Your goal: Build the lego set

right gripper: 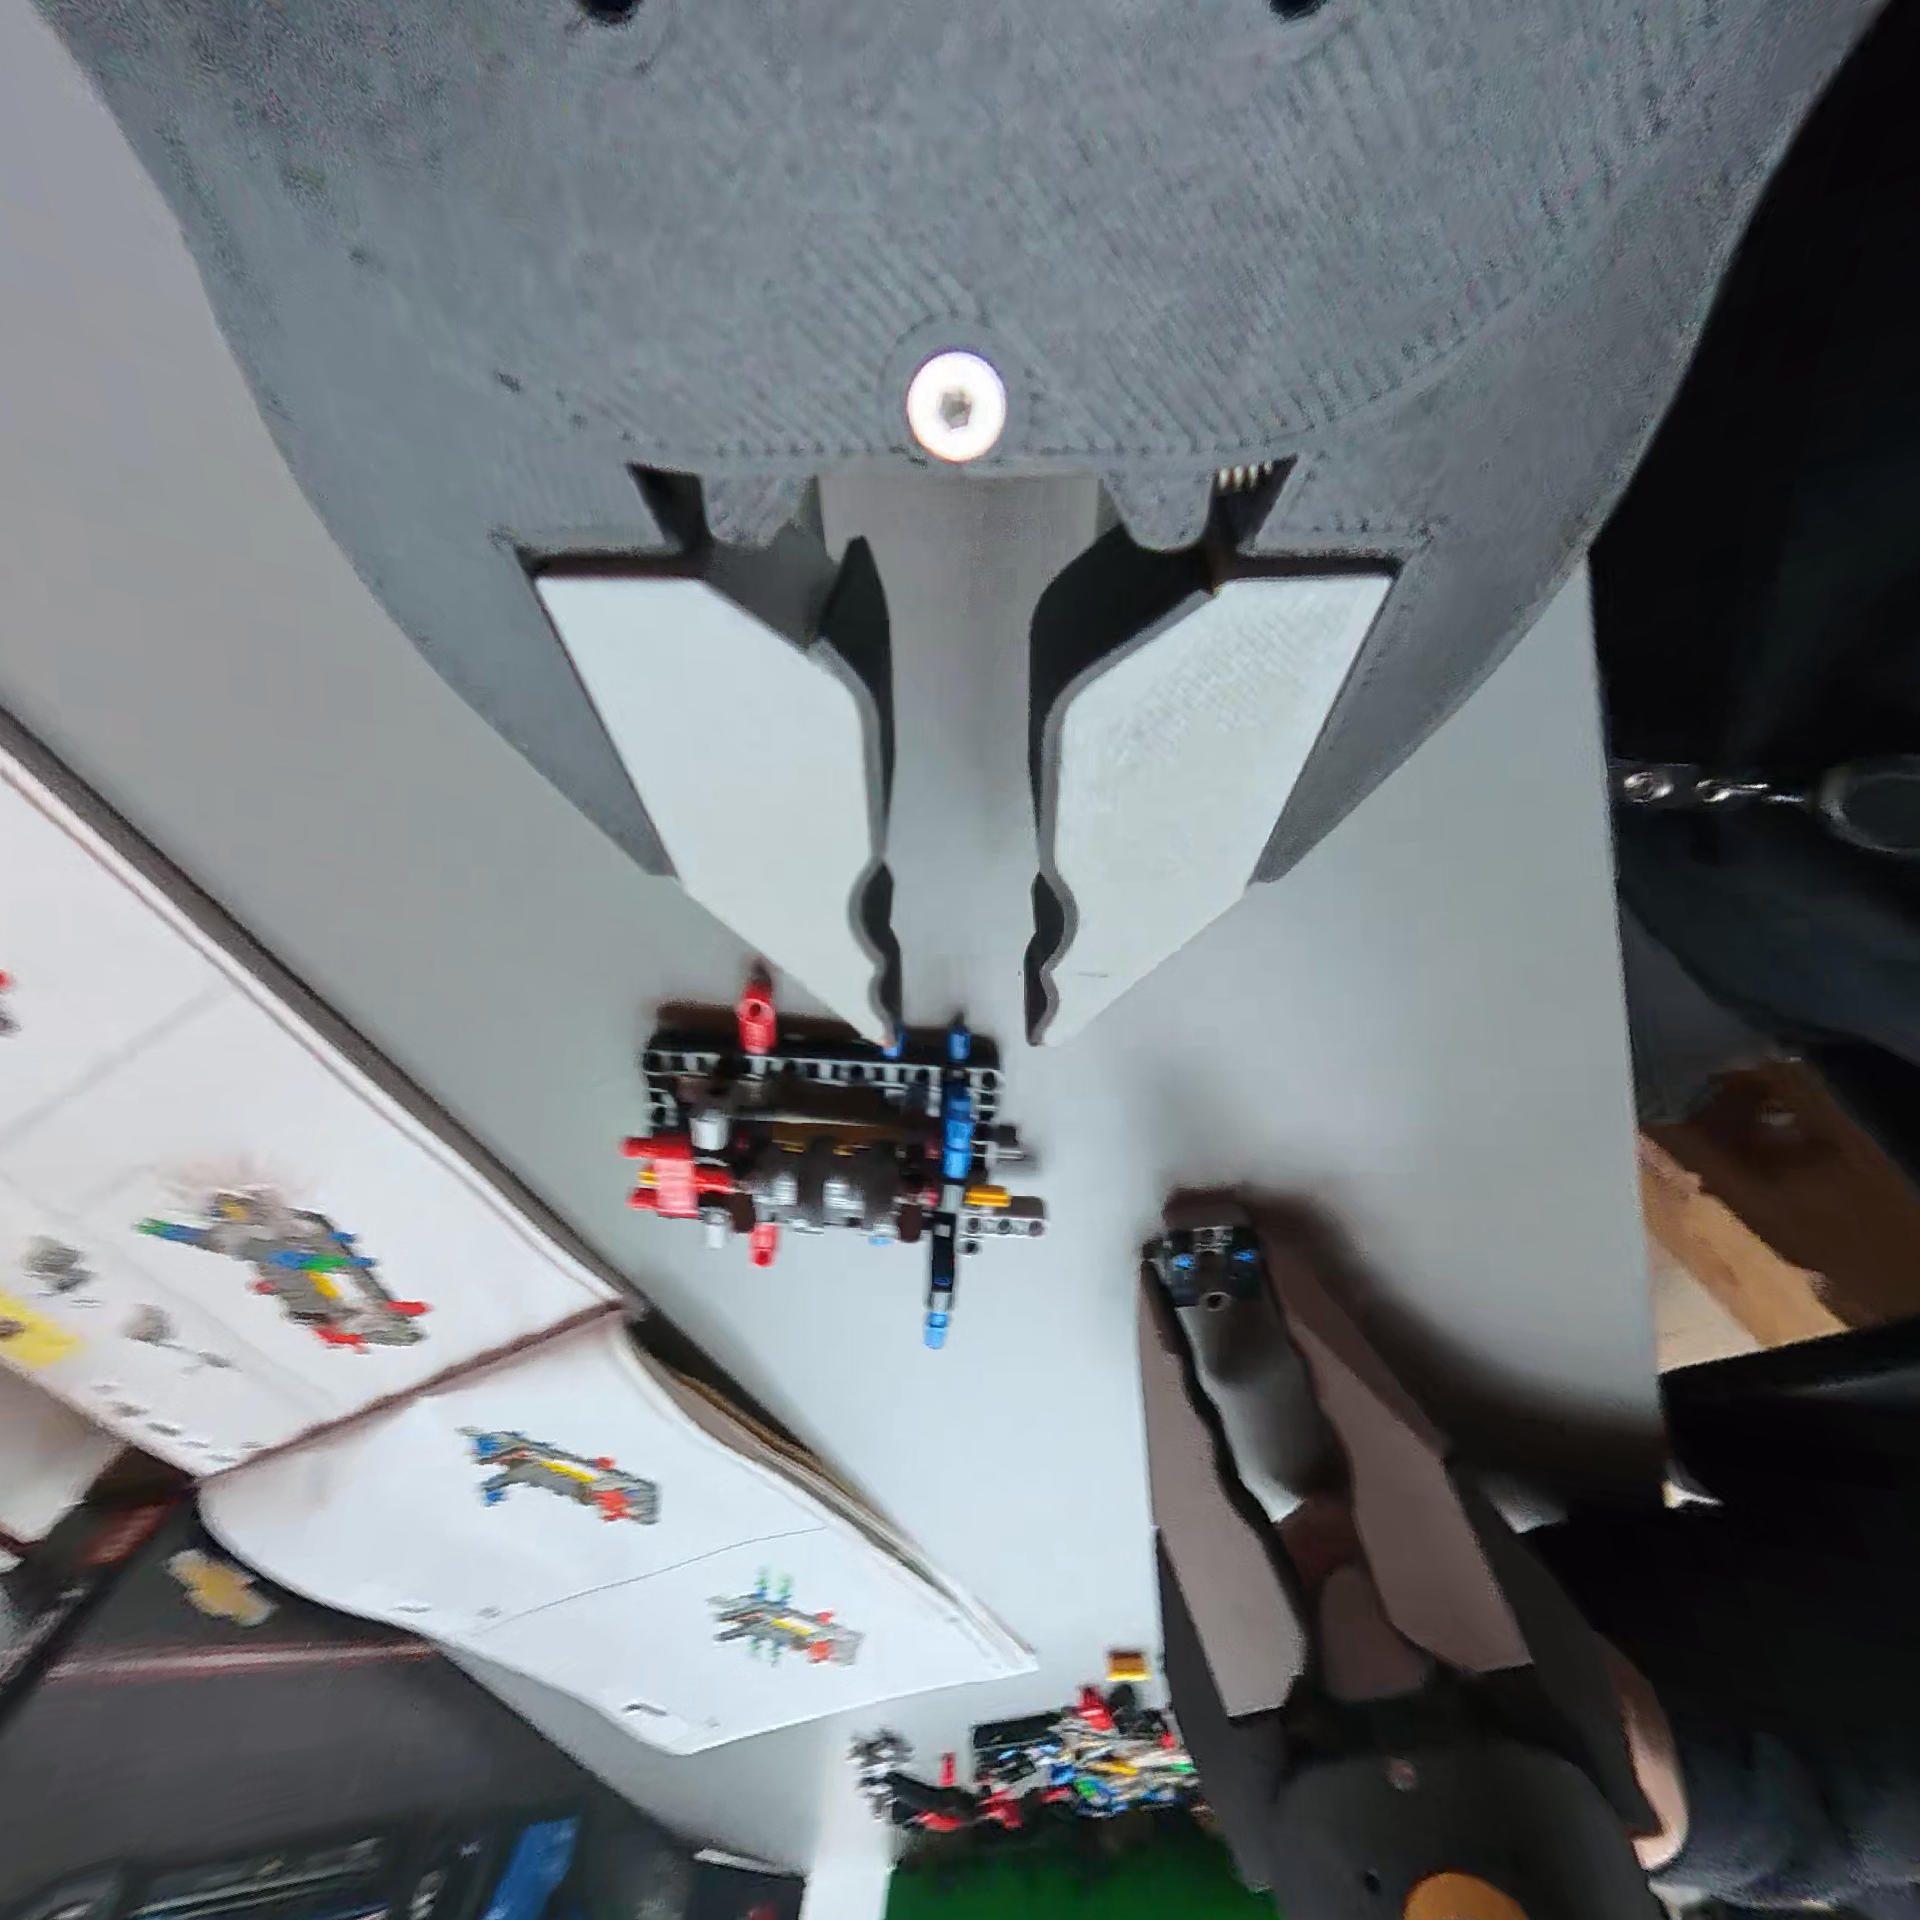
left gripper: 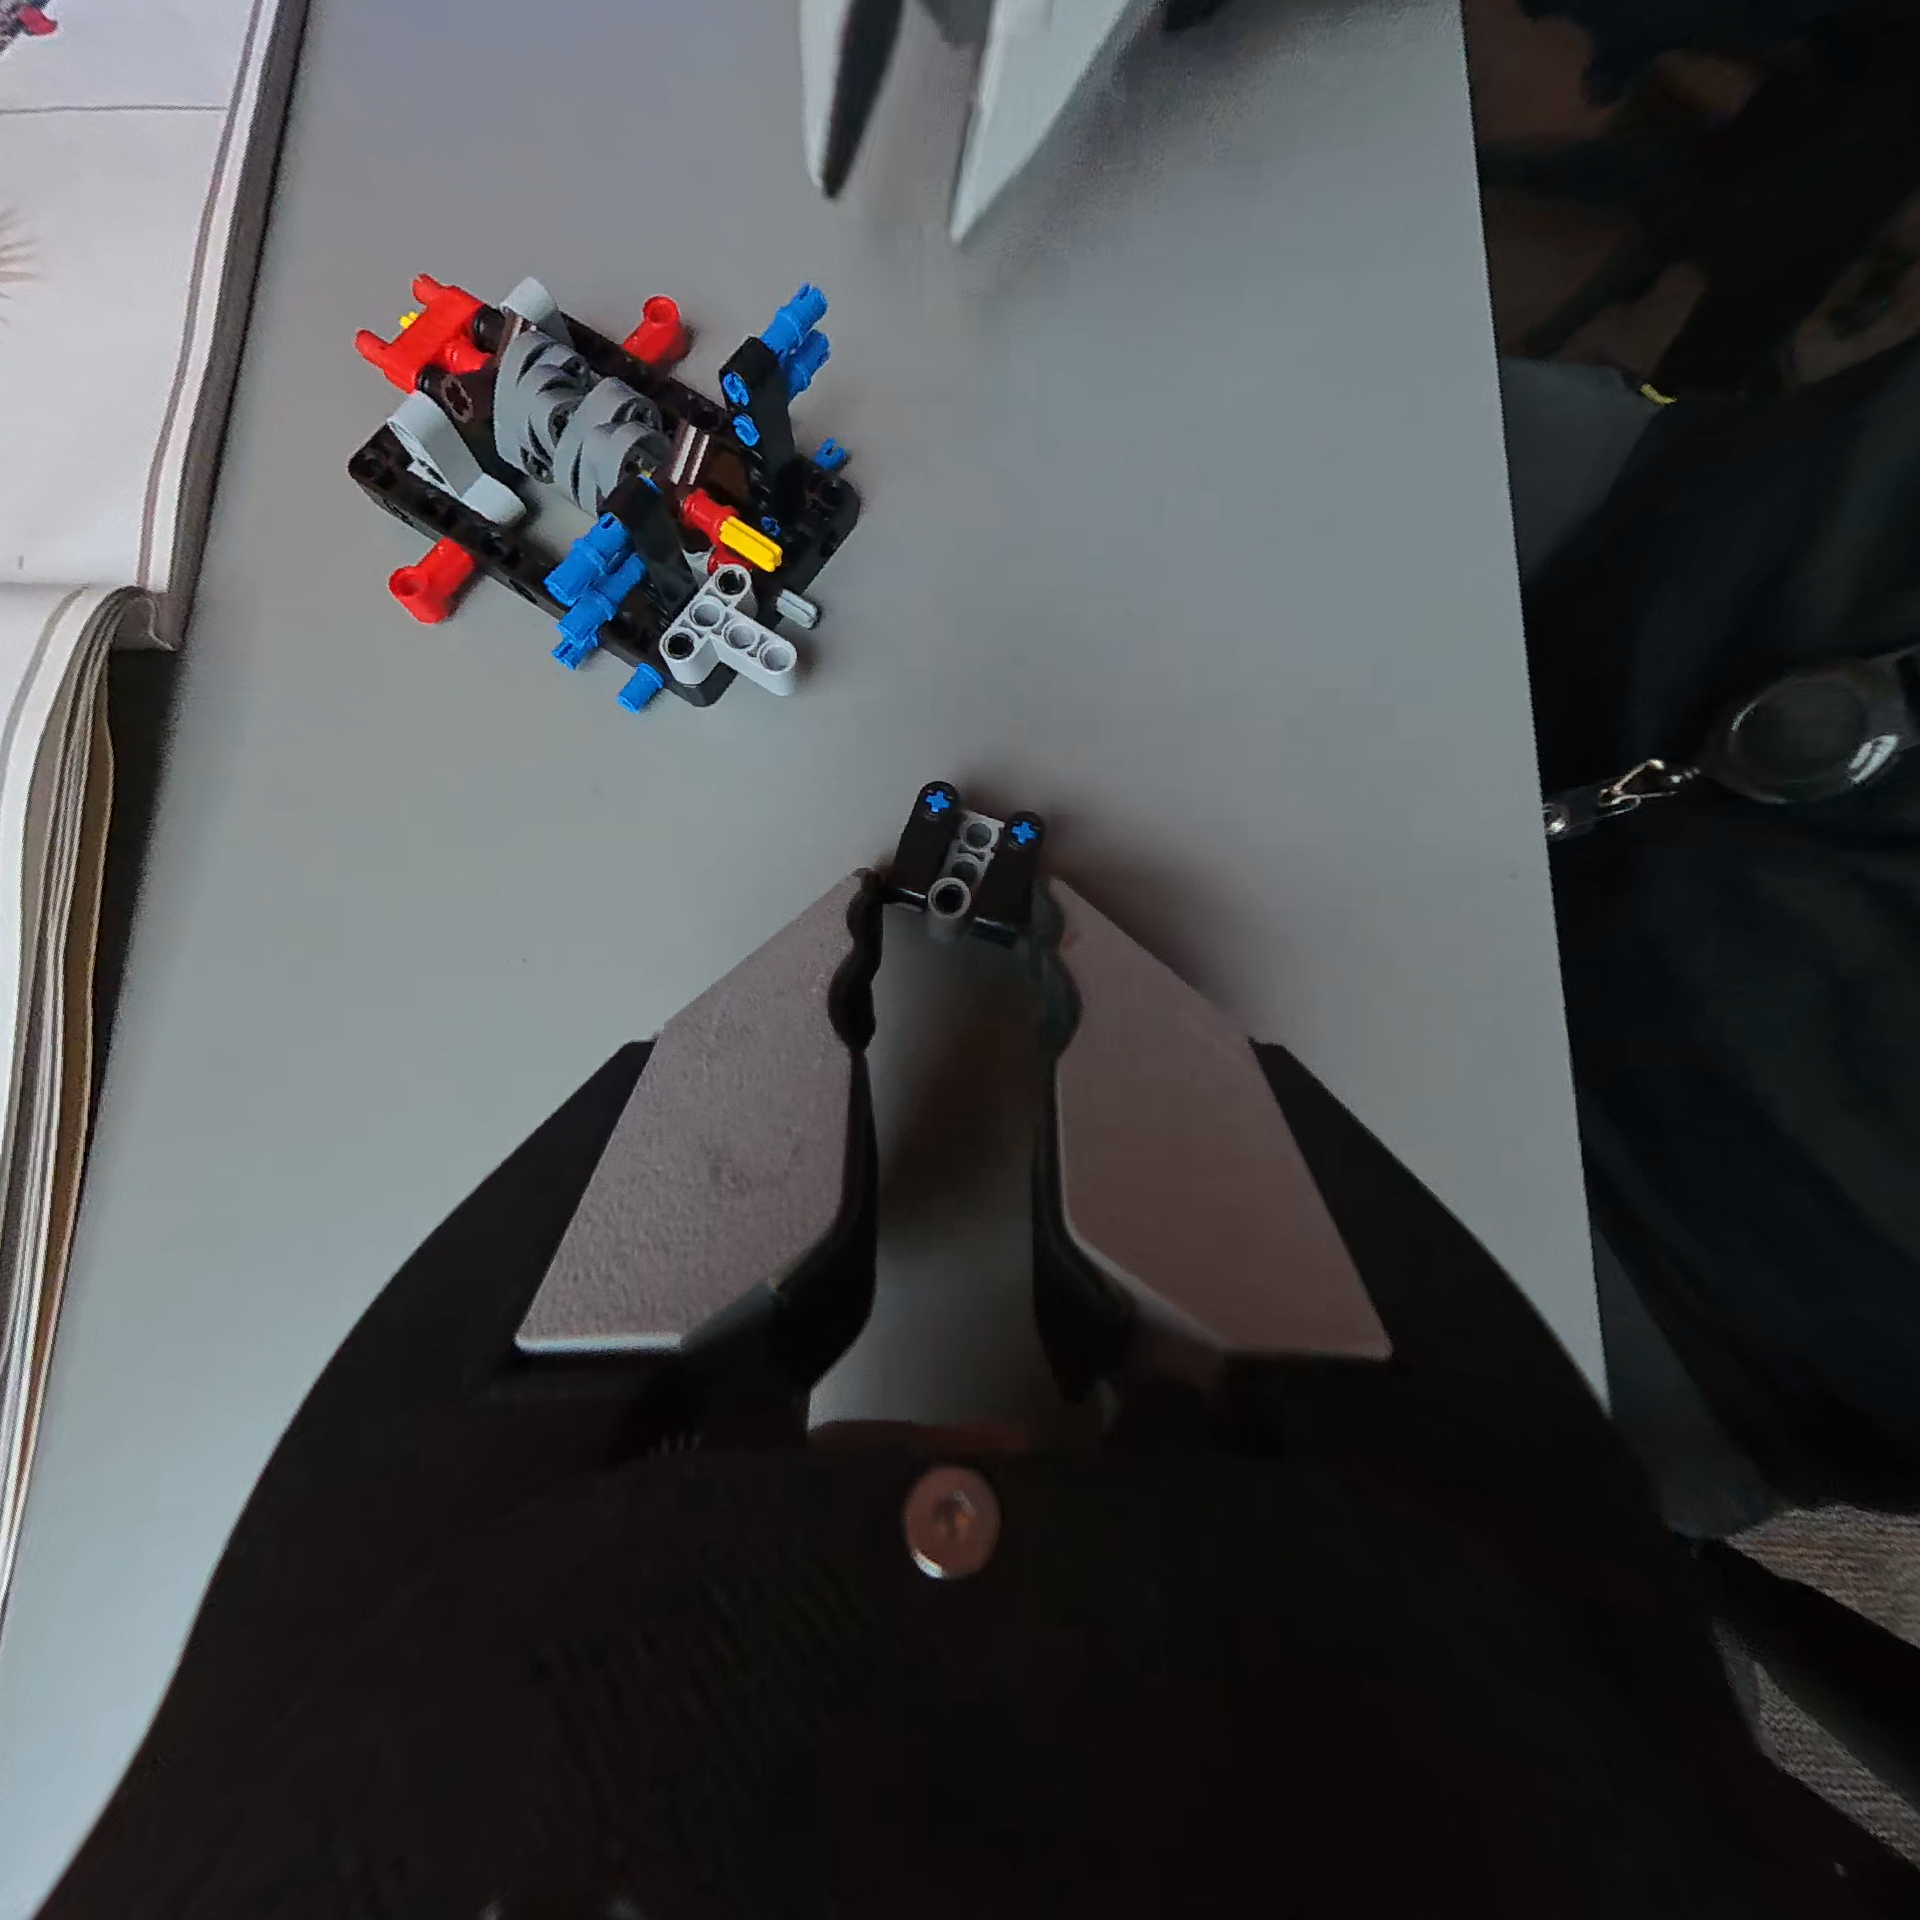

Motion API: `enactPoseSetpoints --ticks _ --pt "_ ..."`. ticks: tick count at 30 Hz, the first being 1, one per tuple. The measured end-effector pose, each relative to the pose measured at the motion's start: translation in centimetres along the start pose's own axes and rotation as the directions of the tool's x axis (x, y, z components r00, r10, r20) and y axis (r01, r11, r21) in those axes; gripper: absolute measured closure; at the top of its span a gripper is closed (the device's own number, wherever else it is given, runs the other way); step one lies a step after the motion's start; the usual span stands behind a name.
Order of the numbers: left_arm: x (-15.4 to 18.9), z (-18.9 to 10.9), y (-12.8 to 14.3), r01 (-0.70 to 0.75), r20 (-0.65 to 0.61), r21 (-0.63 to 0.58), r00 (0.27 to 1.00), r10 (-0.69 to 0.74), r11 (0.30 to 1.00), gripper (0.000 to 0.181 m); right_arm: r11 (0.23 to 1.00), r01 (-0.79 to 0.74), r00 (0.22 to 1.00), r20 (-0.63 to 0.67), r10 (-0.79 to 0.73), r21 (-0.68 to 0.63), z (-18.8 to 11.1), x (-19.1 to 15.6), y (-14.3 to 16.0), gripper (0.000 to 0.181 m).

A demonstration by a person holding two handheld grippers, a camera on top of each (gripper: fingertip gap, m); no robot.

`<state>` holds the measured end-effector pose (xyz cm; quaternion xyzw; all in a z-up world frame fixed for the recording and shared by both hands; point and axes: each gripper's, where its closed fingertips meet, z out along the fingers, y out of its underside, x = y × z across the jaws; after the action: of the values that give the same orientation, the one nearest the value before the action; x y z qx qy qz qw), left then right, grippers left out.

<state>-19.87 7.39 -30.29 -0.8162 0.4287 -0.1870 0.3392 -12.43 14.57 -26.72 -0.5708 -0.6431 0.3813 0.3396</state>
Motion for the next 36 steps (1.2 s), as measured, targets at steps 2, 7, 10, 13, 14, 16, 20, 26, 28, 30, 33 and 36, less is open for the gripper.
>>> enactPoseSetpoints --ticks 2,7,10,13,14,16,20,26,28,30,33,36 --pt "-0.1 0.0 0.0 -0.004 -0.015 -0.011 1.0 0.004 1.0 0.156 1.0 0.008 0.997 -0.072 -0.006 0.018 -1.0 1.9 0.2 0.156" --pt "-0.1 0.4 -0.6 0.019 -0.083 0.02 0.996 -0.017 1.0 0.15 1.0 -0.013 0.996 -0.089 0.015 0.023 -1.4 3.2 0.4 0.149" --pt "-0.2 0.4 -0.6 0.018 -0.072 0.022 0.997 -0.017 1.0 0.144 1.0 0.004 0.995 -0.095 -0.004 -0.005 -1.1 3.1 0.7 0.149" --pt "0.0 0.5 -0.6 -0.024 -0.063 0.019 0.998 0.025 1.0 0.143 0.999 0.026 0.994 -0.106 -0.029 -0.029 -0.9 3.0 1.0 0.15" --pt "0.1 0.5 -0.6 -0.032 -0.064 0.019 0.997 0.033 0.999 0.142 0.999 0.03 0.994 -0.108 -0.034 -0.036 -0.8 3.0 1.1 0.15" --pt "0.2 0.4 -0.6 -0.034 -0.068 0.025 0.997 0.036 0.999 0.133 0.998 0.035 0.993 -0.114 -0.04 -0.044 -0.7 3.0 1.2 0.15" --pt "-0.3 -1.1 -2.2 -0.015 -0.054 0.168 0.998 0.024 0.986 0.128 0.999 0.031 0.992 -0.122 -0.035 -0.04 -0.8 3.1 1.1 0.15" --pt "-3.7 -3.6 -3.4 0.045 0.082 0.333 0.994 -0.077 0.942 0.127 1.0 0.008 0.992 -0.128 -0.012 -0.03 -0.9 3.4 1.1 0.149" --pt "-4.2 -3.8 -3.5 0.027 0.12 0.342 0.99 -0.072 0.939 0.126 0.999 0.003 0.992 -0.128 -0.007 -0.033 -0.9 3.5 1.1 0.149" --pt "-4.6 -3.8 -3.3 0.012 0.152 0.332 0.986 -0.066 0.943 0.126 1.0 0.006 0.991 -0.132 -0.01 -0.03 -1.0 3.6 1.1 0.149" --pt "-4.9 -3.5 -3.1 -0.012 0.186 0.306 0.981 -0.048 0.952 0.126 1.0 -0.002 0.992 -0.126 -0.001 -0.026 -1.0 3.6 1.0 0.149" --pt "-5.1 -3.7 -3.3 -0.013 0.195 0.322 0.979 -0.053 0.947 0.127 1.0 -0.014 0.993 -0.118 0.012 -0.01 -1.1 3.7 0.9 0.149"
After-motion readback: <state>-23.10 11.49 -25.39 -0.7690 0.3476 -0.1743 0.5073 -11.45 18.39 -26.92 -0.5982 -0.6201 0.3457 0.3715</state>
